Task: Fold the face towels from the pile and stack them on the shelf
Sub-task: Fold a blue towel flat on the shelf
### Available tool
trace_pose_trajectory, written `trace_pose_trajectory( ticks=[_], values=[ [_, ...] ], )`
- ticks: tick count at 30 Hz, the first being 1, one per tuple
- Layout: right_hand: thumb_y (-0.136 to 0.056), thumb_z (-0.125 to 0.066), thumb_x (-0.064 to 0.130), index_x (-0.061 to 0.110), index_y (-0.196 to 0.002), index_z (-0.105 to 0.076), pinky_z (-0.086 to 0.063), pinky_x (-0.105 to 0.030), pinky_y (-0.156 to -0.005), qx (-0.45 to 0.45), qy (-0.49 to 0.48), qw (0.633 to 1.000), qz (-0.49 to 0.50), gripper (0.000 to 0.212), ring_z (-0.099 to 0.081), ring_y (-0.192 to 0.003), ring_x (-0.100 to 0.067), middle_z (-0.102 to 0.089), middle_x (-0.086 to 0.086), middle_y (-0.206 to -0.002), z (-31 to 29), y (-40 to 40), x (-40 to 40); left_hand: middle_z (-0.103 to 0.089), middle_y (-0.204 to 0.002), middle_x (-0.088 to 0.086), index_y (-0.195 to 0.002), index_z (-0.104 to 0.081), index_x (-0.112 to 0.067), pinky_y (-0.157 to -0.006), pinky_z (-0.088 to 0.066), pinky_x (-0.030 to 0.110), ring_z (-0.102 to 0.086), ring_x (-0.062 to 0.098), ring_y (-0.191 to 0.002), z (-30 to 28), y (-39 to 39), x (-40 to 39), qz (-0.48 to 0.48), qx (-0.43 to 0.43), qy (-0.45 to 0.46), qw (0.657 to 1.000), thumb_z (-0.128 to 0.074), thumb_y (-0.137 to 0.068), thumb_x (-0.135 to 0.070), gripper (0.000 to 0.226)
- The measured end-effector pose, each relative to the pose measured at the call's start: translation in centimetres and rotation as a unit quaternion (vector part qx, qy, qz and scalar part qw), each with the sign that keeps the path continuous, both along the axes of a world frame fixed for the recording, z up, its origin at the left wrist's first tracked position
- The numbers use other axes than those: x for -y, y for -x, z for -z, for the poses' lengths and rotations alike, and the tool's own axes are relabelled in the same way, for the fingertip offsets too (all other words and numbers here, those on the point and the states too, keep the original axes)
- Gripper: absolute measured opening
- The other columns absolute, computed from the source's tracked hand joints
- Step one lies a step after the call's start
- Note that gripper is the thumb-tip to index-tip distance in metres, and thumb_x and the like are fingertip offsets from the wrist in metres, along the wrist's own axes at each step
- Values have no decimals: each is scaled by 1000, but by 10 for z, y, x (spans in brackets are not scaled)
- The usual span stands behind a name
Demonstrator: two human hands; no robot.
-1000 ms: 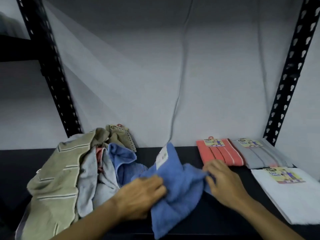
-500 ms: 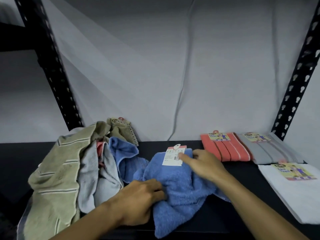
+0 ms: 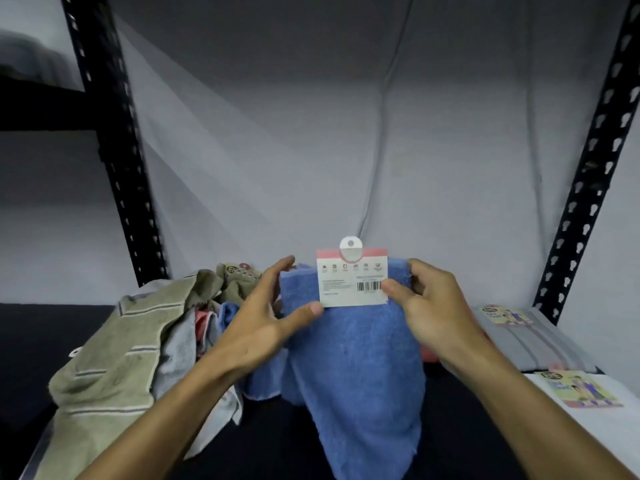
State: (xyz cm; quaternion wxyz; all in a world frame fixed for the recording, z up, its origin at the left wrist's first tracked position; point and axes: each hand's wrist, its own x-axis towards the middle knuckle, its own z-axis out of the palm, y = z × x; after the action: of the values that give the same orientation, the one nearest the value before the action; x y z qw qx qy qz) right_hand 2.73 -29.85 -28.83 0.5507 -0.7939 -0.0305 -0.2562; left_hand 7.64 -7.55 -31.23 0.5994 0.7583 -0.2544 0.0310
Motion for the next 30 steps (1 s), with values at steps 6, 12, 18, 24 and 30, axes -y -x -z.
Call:
trace_pose_trajectory(
  ticks=[6, 12, 18, 24, 30],
  values=[
    [-92, -59, 2, 19, -95, -69, -56, -26, -83, 81, -40, 996, -26, 20, -70, -90, -7, -75, 7, -95, -57, 27, 1, -75, -106, -7, -113, -68, -18, -73, -55, 20, -71, 9, -97, -56, 22, 18, 48, -2, 93, 995, -68, -83, -34, 35],
    [-93, -58, 5, 18, -100, -69, -56, -24, -78, 96, -114, 988, -46, 18, -71, -89, -9, -75, 6, -95, -76, 41, 7, -76, -103, 6, -101, -74, -17, -72, -56, 24, -73, 18, -92, -75, 30, 20, 98, 9, 136, 986, -65, -79, -25, 25],
    [-98, -53, 22, 30, -109, -64, -54, -32, -90, 84, -76, 993, -27, 17, -67, -98, -3, -72, 15, -104, -43, 47, 9, -77, -90, -2, -96, -73, -11, -68, -56, 23, -68, 6, -80, -62, 46, 35, 29, 64, 92, 993, -64, -82, -28, 24],
    [-95, -56, 8, 35, -126, -49, -51, -31, -96, -19, -82, 990, -114, 41, -62, -110, -3, -67, 18, -117, -5, 56, 12, -76, -92, -13, -99, -71, -23, -69, -53, 16, -70, 2, -84, -37, 45, 50, -37, 47, 57, 997, -56, -99, -24, 15],
    [-88, -68, 12, 24, -129, -50, -58, -29, -74, -95, -212, 973, -5, 46, -70, -90, -14, -70, 1, -107, -8, 10, 18, -73, -83, -3, -88, -68, -11, -61, -51, 21, -68, 6, -74, -37, -3, 68, -124, -90, -1, 988, -52, -101, -35, 31]
  ],
)
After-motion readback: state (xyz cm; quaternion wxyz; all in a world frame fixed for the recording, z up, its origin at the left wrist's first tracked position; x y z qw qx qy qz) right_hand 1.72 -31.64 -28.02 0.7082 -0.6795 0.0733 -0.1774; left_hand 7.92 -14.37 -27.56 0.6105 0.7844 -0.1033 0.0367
